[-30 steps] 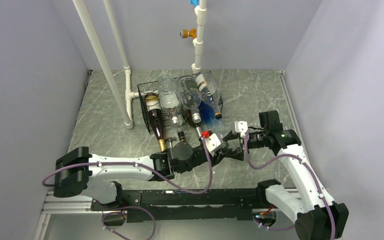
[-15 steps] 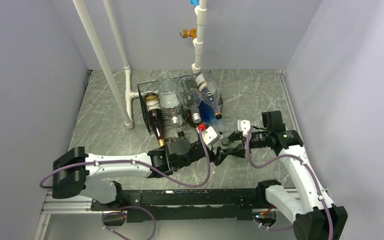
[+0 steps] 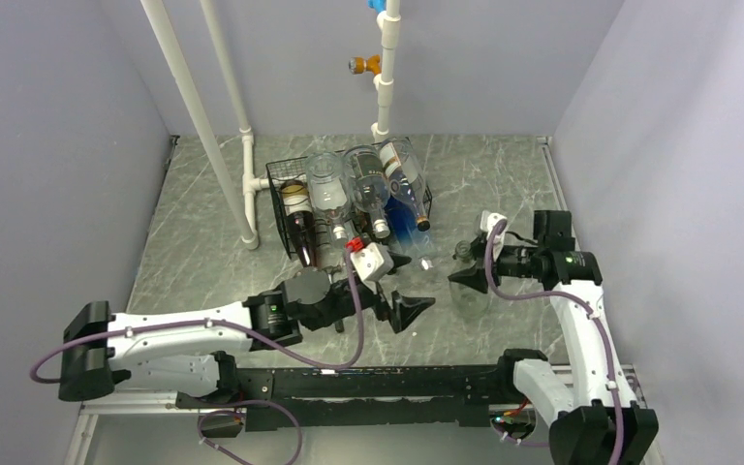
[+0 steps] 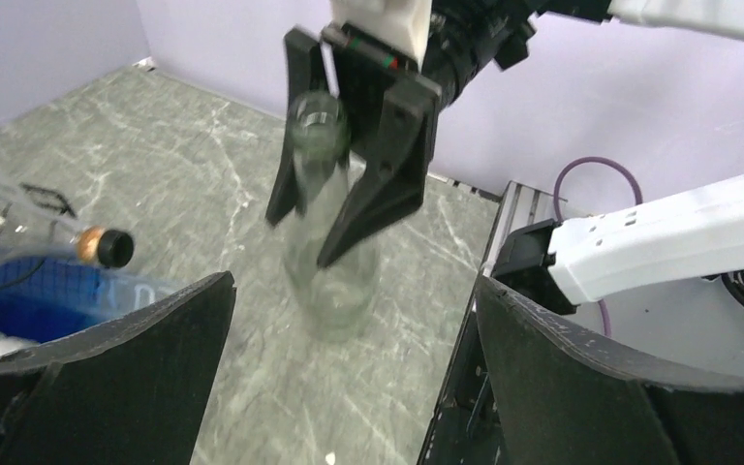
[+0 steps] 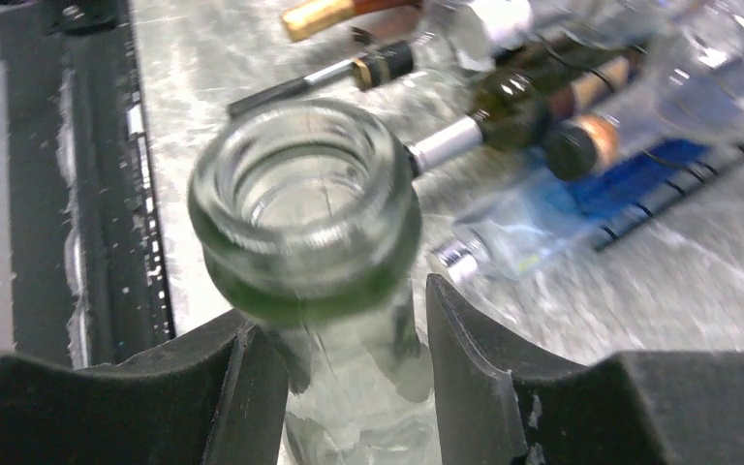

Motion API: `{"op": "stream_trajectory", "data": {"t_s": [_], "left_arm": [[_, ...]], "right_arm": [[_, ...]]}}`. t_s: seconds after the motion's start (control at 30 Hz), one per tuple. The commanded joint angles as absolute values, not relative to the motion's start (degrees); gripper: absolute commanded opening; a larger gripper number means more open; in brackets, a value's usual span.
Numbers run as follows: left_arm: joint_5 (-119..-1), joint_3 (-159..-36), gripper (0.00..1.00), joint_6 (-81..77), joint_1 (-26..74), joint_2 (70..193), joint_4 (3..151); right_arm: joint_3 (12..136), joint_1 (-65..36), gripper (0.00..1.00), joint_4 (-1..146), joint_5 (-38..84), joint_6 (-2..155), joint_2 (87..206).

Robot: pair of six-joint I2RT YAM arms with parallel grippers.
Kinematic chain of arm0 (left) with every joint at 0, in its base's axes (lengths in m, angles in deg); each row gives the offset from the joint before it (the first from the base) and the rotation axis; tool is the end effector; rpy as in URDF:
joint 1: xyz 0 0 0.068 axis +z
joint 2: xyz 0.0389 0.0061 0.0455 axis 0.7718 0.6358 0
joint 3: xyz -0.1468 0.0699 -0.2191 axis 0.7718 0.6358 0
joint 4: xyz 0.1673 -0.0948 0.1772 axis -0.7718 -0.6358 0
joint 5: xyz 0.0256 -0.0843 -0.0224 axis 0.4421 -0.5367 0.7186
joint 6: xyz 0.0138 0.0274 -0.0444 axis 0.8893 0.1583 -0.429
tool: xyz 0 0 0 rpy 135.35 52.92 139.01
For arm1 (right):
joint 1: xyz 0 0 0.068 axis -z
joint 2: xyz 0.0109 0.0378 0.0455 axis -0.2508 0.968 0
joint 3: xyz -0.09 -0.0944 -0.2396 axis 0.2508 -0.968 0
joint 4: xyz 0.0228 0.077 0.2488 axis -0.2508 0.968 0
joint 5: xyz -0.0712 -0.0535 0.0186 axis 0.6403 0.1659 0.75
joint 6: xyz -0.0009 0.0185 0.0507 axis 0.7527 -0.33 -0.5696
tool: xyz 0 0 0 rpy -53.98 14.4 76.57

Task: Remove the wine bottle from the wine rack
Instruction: Pick up the wine bottle from the wine rack, then place the wine bottle at the center of the board.

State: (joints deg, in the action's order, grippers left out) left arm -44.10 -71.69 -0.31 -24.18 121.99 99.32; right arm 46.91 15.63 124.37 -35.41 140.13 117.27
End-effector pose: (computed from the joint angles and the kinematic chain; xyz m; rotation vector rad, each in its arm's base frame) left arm 0.0766 -0.2613 0.3390 0.7500 1.3941 -1.0758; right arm 0.1560 0.0295 0.2929 -1.2629 1.5621 0.8298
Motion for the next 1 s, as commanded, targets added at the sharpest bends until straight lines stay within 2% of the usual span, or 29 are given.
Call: {"op": "stream_trajectory", "data": {"t_s": [0.0, 0.2, 0.63, 0.97], "left_arm": [[-40.29, -68.81, 0.99, -1.05, -23.71, 116.09, 93.48], [-36.51, -64.14, 0.99, -1.39, -23.31, 107.97, 89.42], [-30.31, -58.72, 0.99, -0.18, -22.41, 98.43, 85.79], [-31.86, -60.66, 0.99, -0.04, -17.24, 100.32, 84.83]], "right_arm": [[51.29, 21.93, 0.00, 115.46, -36.06, 132.76, 117.89], [53.68, 27.20, 0.00, 103.61, -32.14, 121.72, 121.44], [66.69, 28.67, 0.00, 79.32, -20.34, 103.26, 141.45], [82.93, 20.43, 0.00, 72.85, -7.60, 99.98, 157.97]]}}
